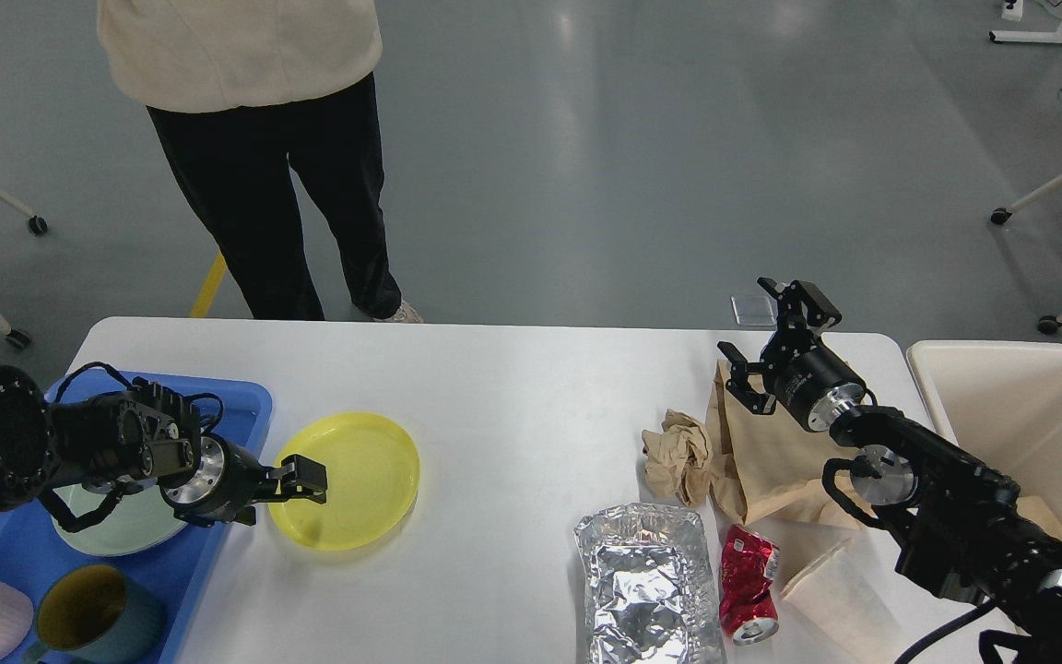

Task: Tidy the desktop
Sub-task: 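Move the left gripper to the rim of the yellow plate, then close the left gripper on the yellow plate rim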

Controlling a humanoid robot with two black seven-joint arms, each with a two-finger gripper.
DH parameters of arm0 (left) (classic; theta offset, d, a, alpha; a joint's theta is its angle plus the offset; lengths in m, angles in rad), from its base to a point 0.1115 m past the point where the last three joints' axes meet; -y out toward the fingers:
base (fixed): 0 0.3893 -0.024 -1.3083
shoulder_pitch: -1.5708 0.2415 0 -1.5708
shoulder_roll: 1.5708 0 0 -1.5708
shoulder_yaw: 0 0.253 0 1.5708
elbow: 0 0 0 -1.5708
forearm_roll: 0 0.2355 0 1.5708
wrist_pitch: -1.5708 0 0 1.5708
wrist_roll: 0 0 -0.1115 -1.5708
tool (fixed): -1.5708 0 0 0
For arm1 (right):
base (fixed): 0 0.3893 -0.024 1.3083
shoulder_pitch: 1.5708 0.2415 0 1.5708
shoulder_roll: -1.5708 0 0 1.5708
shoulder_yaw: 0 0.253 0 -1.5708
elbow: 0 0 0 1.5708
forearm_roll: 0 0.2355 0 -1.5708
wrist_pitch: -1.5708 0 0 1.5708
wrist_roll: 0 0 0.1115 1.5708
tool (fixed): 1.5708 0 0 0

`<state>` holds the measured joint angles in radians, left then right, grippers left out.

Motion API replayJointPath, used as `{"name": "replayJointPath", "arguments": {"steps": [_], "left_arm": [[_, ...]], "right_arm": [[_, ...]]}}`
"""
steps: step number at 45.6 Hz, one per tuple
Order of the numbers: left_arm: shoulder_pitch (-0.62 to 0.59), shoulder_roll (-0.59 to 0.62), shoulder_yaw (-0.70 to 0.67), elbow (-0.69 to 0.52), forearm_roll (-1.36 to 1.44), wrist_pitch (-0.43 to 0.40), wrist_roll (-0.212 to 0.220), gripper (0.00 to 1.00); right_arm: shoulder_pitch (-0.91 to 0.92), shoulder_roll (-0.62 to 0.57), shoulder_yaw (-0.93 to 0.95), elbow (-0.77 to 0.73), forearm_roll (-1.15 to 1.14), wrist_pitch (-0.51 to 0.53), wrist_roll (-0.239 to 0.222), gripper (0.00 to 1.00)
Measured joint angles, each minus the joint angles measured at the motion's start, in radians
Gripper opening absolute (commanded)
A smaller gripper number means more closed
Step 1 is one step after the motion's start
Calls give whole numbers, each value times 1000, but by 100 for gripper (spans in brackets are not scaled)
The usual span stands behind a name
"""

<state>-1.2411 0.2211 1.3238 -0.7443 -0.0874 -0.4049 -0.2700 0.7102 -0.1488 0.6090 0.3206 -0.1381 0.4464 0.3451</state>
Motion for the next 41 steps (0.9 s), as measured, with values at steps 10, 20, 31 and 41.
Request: {"name": "replayJointPath", "arguments": {"steps": [10,20,31,41], "left_arm": [[20,7,4,-2,-73,-2,0,94],[36,9,4,3,-104,9,0,93],[57,7,0,7,-105,40,0,84],[69,7,-2,21,-96,40,-2,70]], "right_arm": [[0,0,0,0,0,0,0,100],[0,0,0,0,0,0,0,100],[0,0,0,0,0,0,0,100],[0,0,0,0,0,0,0,100]]}}
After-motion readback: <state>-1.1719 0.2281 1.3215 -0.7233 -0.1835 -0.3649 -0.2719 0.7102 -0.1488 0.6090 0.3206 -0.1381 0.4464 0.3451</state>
